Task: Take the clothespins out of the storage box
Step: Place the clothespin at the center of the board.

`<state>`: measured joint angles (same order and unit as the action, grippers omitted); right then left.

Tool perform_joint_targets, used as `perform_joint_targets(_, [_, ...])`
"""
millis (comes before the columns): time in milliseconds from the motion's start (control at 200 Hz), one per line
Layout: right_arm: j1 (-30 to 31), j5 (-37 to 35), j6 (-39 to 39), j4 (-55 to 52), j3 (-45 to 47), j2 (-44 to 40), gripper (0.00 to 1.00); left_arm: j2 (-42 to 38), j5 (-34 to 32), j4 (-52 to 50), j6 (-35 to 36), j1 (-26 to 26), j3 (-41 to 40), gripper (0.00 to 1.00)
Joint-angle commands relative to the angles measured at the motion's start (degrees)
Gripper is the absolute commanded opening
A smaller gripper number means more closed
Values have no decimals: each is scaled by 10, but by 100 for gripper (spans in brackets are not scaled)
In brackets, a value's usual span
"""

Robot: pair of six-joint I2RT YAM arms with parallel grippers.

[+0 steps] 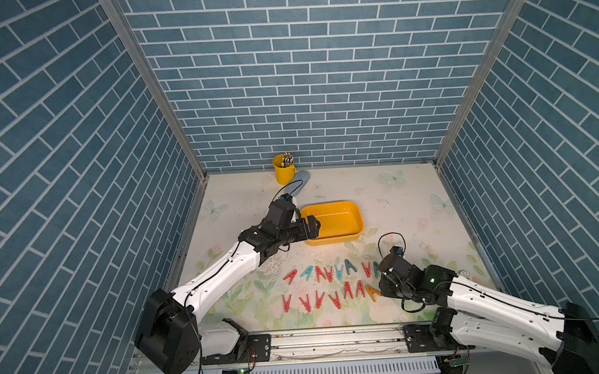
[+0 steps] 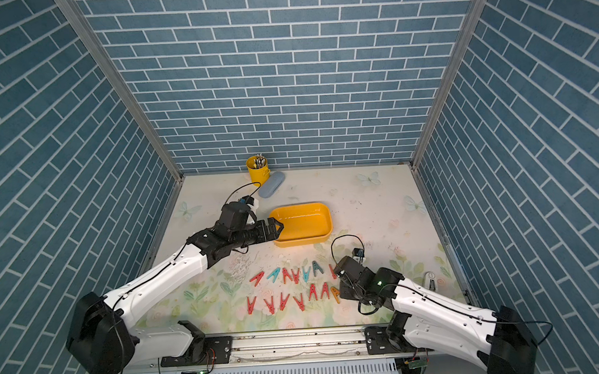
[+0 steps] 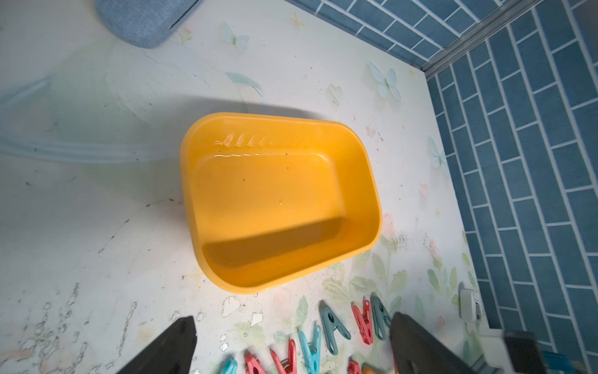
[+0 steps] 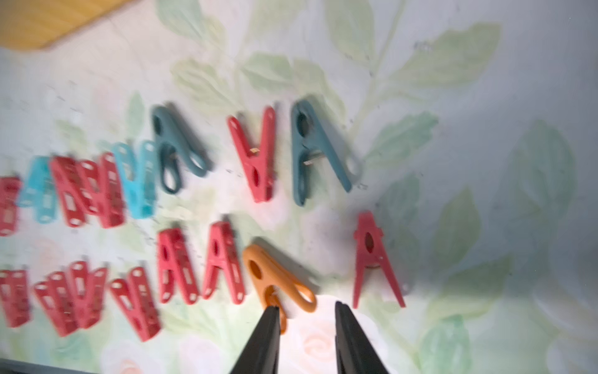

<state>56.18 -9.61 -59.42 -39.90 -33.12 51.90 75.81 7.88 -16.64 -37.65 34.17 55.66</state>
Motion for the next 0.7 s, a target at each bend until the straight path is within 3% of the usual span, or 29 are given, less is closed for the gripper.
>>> perform_joint_targets(0, [2,-51,48,-2,-51,12,44,20,-53,-42,17,2,28,100])
perform_joint_targets(185, [-4,-111,122,65,-121,80,74,49,-91,-70,27,2,54,100])
perform_joint_targets(355, [-60,-95,188,141,-168,157,100,54,-78,-68,33,2,70,99])
perform_joint_targets(695, [-167,-47,272,241,-236,303,99,50,-8,-37,48,2,76,100])
